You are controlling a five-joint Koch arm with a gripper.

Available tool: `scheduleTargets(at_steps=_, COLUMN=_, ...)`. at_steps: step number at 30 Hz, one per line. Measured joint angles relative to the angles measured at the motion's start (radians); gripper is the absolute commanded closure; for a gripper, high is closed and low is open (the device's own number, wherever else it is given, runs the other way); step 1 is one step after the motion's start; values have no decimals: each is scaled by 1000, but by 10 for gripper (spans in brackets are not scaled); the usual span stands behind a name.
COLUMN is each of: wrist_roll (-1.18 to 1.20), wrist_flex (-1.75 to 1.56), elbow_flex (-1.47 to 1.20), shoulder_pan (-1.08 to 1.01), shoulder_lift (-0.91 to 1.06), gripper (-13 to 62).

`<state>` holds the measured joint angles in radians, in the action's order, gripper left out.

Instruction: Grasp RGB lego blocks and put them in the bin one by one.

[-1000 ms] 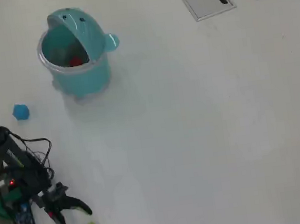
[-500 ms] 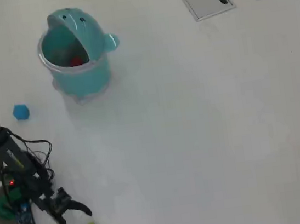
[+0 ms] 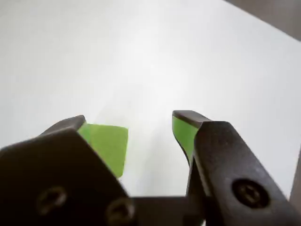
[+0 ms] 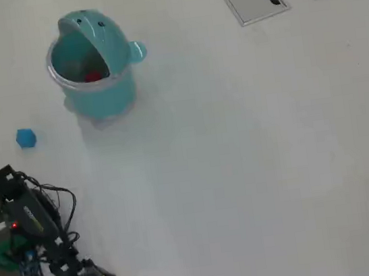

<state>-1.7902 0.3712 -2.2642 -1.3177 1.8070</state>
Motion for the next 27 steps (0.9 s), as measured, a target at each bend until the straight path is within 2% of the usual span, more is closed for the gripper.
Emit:
scheduleTargets(at_steps=10, wrist_roll=54, wrist_flex=302, elbow_flex=60, shoulder_pan=40, shoulder_lift=38, gripper=157)
scheduleTargets(at_steps=19, wrist_roll=109, wrist_flex=330, elbow_flex=60, shoulder_pan=110, shoulder_lift=35, gripper=163)
scheduleTargets(at_steps=27, wrist_roll=135, wrist_flex=298, elbow_flex=61, shoulder_pan=118, shoulder_lift=-69, gripper=163)
